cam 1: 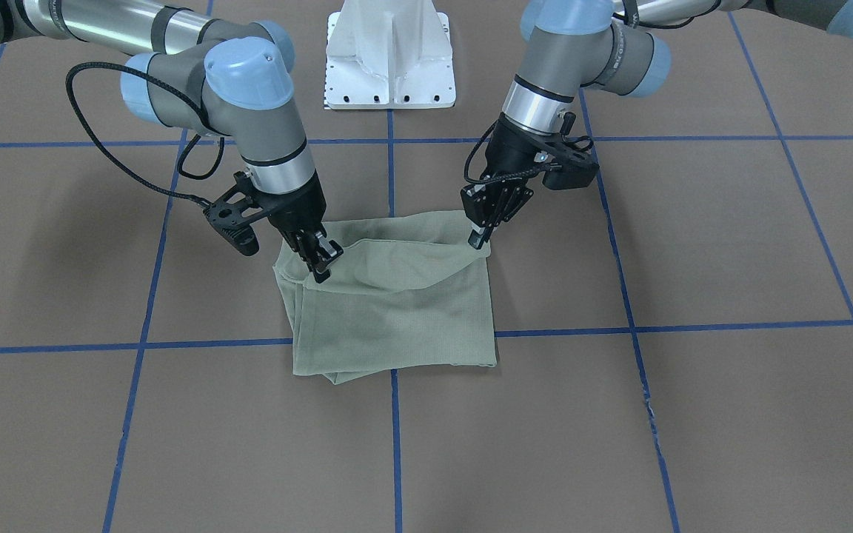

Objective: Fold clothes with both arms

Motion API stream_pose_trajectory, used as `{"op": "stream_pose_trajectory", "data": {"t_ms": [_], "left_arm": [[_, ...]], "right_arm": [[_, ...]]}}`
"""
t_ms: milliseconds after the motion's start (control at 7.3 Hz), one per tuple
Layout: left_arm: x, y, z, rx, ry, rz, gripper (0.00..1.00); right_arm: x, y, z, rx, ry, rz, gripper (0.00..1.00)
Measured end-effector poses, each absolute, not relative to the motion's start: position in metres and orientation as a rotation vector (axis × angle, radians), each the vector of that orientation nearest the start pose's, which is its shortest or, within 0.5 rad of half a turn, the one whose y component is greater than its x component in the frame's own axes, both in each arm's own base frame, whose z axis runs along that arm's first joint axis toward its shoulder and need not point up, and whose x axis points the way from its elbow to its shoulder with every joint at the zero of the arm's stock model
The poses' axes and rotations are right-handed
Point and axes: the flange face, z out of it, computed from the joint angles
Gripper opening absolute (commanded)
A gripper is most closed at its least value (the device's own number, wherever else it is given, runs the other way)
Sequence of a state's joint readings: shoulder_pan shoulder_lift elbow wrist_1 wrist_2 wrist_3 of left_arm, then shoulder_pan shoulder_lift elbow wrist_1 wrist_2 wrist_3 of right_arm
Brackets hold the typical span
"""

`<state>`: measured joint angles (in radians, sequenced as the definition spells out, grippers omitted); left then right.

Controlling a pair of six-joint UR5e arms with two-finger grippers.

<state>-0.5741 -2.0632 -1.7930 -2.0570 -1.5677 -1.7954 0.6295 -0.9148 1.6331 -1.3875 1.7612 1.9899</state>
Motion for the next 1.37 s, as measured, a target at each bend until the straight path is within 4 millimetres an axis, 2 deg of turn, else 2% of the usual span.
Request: {"op": "stream_pose_trajectory", "data": {"t_ms": [137,274,411,548,685,822,959,1096,1233,1370], "left_arm": [[0.460,-0.466,0.234,0.235,1.202,-0.696,0.00],[0.470,-0.481,0.247,0.247,1.194,-0.698,0.28],[0.481,-0.505,0.259,0.269,1.169,-0.699,0.50],[0.481,-0.541,0.273,0.323,1.127,-0.684,0.69],[0.466,-0.580,0.297,0.396,1.081,-0.656,0.70],[0.454,-0.603,0.315,0.440,1.052,-0.636,0.69],[0.447,-0.612,0.323,0.458,1.042,-0.624,0.69],[0.438,-0.618,0.326,0.463,1.041,-0.599,0.69],[0.418,-0.625,0.327,0.472,1.041,-0.539,0.69],[0.387,-0.631,0.330,0.477,1.041,-0.453,0.92]], "right_arm": [[-0.497,-0.509,0.230,-0.085,-0.936,0.885,0.76],[-0.506,-0.518,0.239,-0.084,-0.919,0.879,1.00],[-0.514,-0.536,0.250,-0.073,-0.911,0.867,1.00],[-0.509,-0.566,0.268,-0.061,-0.910,0.827,1.00],[-0.486,-0.607,0.295,-0.049,-0.898,0.748,1.00],[-0.459,-0.638,0.316,-0.036,-0.891,0.683,1.00],[-0.439,-0.653,0.326,-0.034,-0.896,0.649,1.00],[-0.421,-0.660,0.334,-0.030,-0.899,0.632,1.00],[-0.398,-0.663,0.349,-0.016,-0.897,0.604,1.00],[-0.359,-0.667,0.371,0.002,-0.895,0.548,1.00]]}}
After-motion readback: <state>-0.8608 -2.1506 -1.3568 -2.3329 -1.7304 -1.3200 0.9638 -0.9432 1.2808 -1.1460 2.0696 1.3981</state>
